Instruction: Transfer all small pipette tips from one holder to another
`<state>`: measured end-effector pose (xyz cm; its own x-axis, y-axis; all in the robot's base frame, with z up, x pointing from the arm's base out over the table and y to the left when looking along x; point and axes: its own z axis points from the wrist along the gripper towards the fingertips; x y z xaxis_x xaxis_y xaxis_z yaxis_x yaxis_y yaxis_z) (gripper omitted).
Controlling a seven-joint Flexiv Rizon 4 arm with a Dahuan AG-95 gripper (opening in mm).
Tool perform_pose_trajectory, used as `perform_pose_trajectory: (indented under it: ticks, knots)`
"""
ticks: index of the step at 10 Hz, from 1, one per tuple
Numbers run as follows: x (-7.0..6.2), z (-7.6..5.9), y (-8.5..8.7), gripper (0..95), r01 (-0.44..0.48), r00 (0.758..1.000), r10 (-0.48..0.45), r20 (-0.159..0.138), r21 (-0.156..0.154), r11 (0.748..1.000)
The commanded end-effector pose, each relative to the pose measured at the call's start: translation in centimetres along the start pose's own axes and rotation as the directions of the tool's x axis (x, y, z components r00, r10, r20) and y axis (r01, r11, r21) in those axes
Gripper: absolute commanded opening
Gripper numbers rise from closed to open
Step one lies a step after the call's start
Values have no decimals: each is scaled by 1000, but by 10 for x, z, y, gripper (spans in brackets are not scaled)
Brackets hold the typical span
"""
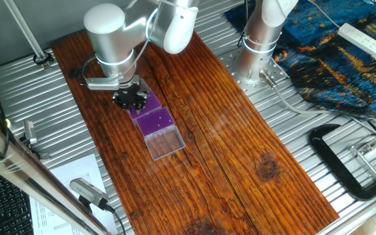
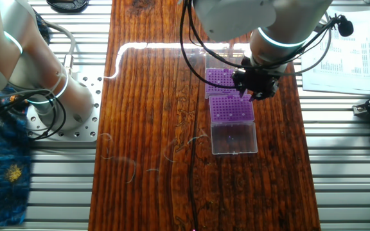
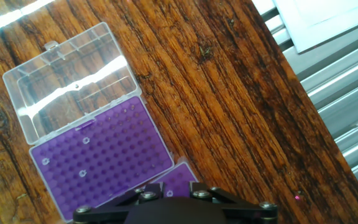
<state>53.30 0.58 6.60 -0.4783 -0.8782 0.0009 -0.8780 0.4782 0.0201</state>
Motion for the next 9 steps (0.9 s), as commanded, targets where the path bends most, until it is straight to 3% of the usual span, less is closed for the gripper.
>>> perform_pose_trajectory:
  ticks: [1,9]
  knots:
    - [1,2,0,190,-4,1000,4,5,3,1000]
    - [4,7,3,190,2,1000,-2,5,0,1000]
